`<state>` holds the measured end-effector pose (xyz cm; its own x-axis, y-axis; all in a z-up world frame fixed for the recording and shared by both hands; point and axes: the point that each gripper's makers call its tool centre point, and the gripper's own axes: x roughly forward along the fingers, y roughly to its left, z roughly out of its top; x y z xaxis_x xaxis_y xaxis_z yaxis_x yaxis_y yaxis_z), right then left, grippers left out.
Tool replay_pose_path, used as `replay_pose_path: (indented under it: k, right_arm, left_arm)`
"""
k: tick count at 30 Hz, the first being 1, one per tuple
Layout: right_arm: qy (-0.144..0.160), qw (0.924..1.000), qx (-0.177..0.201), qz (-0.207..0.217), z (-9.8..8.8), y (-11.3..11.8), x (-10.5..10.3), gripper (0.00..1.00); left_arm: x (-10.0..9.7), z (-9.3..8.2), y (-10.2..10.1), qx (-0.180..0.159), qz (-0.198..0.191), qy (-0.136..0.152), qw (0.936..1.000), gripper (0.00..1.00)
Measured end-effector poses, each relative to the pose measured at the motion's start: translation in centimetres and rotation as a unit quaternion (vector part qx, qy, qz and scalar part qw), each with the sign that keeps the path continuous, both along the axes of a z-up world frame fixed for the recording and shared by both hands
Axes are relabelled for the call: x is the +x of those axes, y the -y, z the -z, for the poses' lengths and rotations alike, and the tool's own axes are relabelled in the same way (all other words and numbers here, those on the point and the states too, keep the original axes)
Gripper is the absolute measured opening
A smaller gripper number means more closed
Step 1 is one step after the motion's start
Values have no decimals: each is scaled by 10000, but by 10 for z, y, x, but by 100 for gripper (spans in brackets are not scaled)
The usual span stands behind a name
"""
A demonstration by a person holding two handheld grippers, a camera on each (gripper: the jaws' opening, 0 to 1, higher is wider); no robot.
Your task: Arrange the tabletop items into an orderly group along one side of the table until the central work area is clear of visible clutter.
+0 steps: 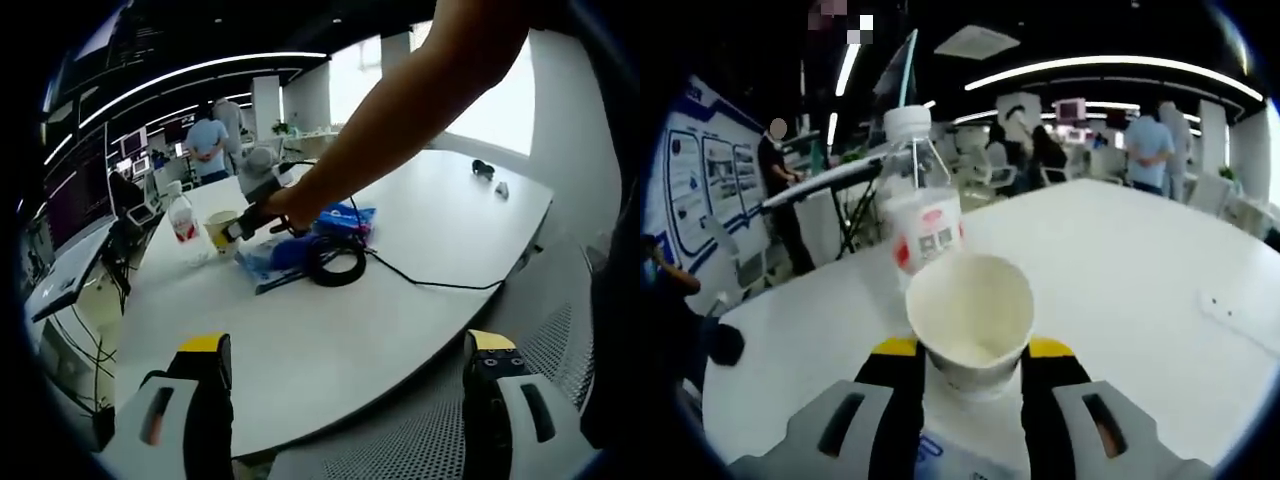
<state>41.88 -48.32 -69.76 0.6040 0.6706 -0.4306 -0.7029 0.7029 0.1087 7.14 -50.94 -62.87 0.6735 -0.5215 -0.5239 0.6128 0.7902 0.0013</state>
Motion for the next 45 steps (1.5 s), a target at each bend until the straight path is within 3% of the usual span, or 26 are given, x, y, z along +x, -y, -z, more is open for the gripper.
replay_pose_path:
  k: [17,31,39,45]
  right_arm:
    - [-202,9977,-306,-564,11,-7,5,34]
    - [-322,9957,-564,-659,26,2,14,32]
    - [-416,9963,-467,-596,28,2,24,32]
    - [-460,9947,-618,-673,36,4,19,31]
  left_arm:
    - [0,0,-1,-23,-29,-4,10000,96]
    - [0,2,-1,40,0,-22,10000,96]
    - [-1,5,0,192,78,-21,9998,96]
    - [-1,4,0,156,72,-25,9998,96]
